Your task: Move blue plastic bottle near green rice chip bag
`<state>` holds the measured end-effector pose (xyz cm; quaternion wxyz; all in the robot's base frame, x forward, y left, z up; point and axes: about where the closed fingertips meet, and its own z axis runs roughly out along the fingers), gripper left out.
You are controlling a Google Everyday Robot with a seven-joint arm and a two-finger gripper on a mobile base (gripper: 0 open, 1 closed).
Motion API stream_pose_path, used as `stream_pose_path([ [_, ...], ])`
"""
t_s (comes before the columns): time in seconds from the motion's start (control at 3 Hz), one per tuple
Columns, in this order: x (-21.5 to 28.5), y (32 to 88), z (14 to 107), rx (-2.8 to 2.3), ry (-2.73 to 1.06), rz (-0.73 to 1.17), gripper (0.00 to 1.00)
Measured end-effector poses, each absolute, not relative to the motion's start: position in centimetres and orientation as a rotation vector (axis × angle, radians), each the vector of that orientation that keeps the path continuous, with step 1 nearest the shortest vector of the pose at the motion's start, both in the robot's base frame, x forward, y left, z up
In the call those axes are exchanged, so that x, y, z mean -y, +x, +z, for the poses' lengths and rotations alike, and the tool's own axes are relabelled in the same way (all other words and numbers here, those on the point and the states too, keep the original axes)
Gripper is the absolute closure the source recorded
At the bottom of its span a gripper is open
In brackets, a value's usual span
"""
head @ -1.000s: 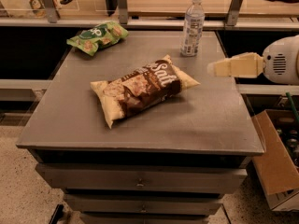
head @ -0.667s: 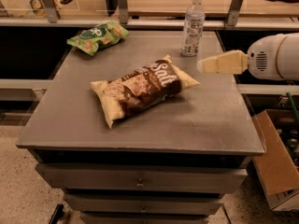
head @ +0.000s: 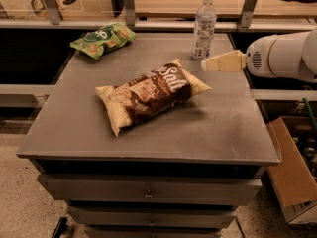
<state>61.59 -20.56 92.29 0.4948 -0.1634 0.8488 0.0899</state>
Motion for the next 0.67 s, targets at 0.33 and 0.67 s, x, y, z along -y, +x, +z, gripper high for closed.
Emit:
stream_pose_path([
  [0.33,20.6,64.3,92.2,-2.029,-0.392,0.194,0.0],
  [0.67,20.7,67.0,92.8,-1.981,-0.375,0.182,0.0],
])
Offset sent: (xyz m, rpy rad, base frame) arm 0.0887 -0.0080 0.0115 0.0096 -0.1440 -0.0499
